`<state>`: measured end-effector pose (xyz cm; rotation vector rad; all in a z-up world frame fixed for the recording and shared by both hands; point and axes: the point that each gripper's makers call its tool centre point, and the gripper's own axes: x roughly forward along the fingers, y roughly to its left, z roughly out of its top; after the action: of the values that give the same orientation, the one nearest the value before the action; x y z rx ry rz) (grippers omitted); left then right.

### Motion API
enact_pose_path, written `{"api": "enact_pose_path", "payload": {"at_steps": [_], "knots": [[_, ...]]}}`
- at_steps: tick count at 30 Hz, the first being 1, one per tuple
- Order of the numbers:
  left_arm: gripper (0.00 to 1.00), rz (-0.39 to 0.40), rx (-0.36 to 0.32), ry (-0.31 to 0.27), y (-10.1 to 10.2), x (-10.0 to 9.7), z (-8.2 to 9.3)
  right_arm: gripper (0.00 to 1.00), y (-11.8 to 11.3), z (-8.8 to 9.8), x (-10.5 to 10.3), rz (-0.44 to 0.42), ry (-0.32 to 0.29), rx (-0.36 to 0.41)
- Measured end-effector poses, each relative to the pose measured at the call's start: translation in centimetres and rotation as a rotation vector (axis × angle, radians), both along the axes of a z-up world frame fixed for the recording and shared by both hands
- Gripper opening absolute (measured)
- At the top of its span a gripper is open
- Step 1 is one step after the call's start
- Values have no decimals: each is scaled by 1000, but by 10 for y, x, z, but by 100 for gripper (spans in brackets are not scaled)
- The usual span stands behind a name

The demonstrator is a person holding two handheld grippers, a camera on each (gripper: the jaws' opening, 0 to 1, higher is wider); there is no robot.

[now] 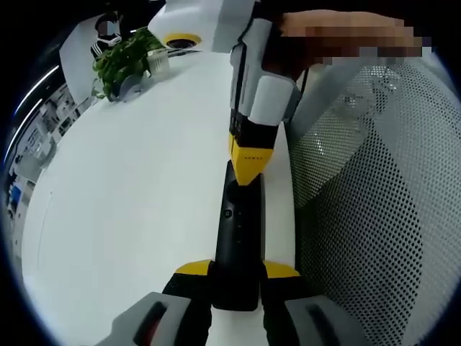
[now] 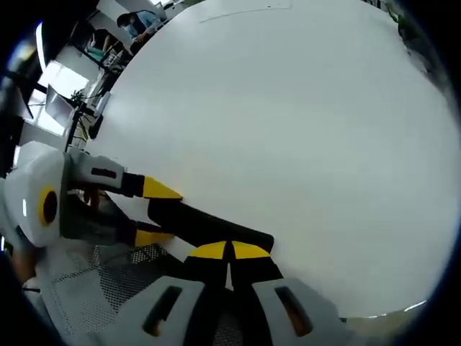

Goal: Press the specified remote control buttons in sequence, fully releasing each button before pressing the next.

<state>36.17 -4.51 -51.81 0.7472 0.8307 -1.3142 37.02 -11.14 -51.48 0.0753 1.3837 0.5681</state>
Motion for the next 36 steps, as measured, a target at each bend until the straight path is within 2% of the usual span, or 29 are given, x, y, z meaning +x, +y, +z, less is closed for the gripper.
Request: {"api": "enact_pose_path", "payload": {"at_steps": [7, 16, 23, 28, 36], "knots": [[25, -2, -9, -1, 0, 0, 0, 0, -2, 1, 2, -38, 35, 24], [24, 0, -11, 3, 0, 0, -1, 0, 6, 12, 12, -66, -23, 82], [24, 19, -10, 5, -2, -1, 0, 0, 6, 8, 10, -49, -15, 65], [24, 19, -10, 4, -2, -1, 0, 0, 8, 9, 14, -38, -44, 65], [24, 21, -15, 8, -2, -1, 0, 0, 12, 3, 10, -19, -33, 64]]}}
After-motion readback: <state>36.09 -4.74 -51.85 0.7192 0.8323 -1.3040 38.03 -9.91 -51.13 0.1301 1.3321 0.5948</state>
